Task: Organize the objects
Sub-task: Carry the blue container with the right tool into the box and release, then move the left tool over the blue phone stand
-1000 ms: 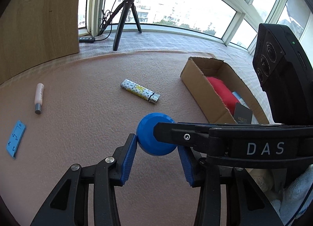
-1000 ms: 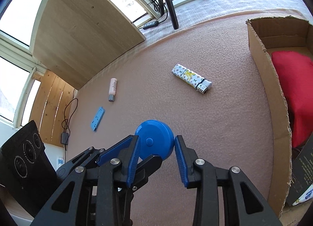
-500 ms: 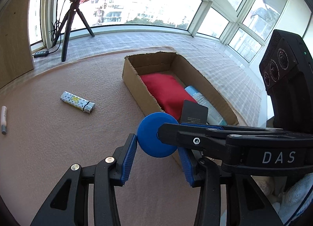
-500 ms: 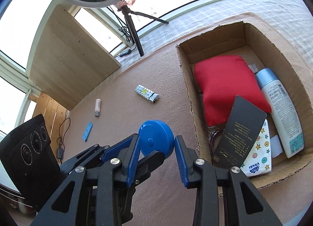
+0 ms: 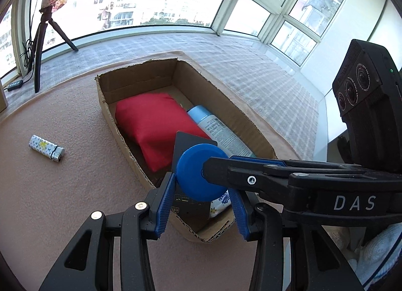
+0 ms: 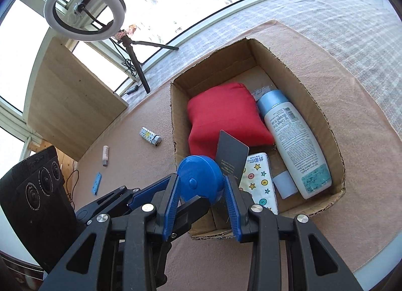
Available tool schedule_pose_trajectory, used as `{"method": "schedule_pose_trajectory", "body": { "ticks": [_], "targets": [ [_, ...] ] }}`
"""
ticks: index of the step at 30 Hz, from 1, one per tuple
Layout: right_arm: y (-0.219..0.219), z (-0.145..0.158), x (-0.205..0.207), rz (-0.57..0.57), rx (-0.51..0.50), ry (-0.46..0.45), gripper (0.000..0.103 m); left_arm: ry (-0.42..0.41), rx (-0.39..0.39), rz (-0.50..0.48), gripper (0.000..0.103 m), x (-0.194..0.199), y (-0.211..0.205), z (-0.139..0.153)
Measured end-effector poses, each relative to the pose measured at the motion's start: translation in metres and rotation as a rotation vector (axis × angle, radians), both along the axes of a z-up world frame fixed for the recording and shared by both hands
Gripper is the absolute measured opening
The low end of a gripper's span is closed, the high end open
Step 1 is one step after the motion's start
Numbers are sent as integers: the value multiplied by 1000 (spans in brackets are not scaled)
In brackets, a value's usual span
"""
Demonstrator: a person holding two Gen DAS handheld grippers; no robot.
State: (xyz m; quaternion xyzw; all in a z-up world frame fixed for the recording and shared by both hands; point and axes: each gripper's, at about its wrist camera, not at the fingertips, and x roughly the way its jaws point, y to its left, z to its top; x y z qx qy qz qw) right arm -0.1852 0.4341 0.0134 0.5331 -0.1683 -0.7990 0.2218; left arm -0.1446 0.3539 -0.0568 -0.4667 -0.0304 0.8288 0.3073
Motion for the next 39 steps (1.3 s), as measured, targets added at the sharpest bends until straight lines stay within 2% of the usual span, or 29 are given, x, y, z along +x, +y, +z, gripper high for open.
{"method": "schedule_pose_trajectory", "body": {
  "ticks": [4,10,20,24,26,30,37,39],
  "targets": [
    [8,0,0,-28,28,8,33,-6,-9,8,47,-3,2,0],
    [13,4,2,-45,26,19,40,-3,-5,45,47,-4,-13,2],
    [-15,10,7,0,13,36,52,5,-26,166,48,4,-74,6],
    [-44,9,7,51,33,52,56,12,-64,262,50,19,-113,3],
    [-62,6,7,89,63,54,56,13,-63,332,55,30,-139,2],
    [-101,-1,9,185,109,41,56,-2,-50,465,59,50,-193,-3],
    [-172,-6,24,342,148,66,56,-5,-44,644,77,83,-269,-4],
    [-185,-8,30,366,151,71,56,-4,-50,678,79,91,-285,-4]
  ]
}}
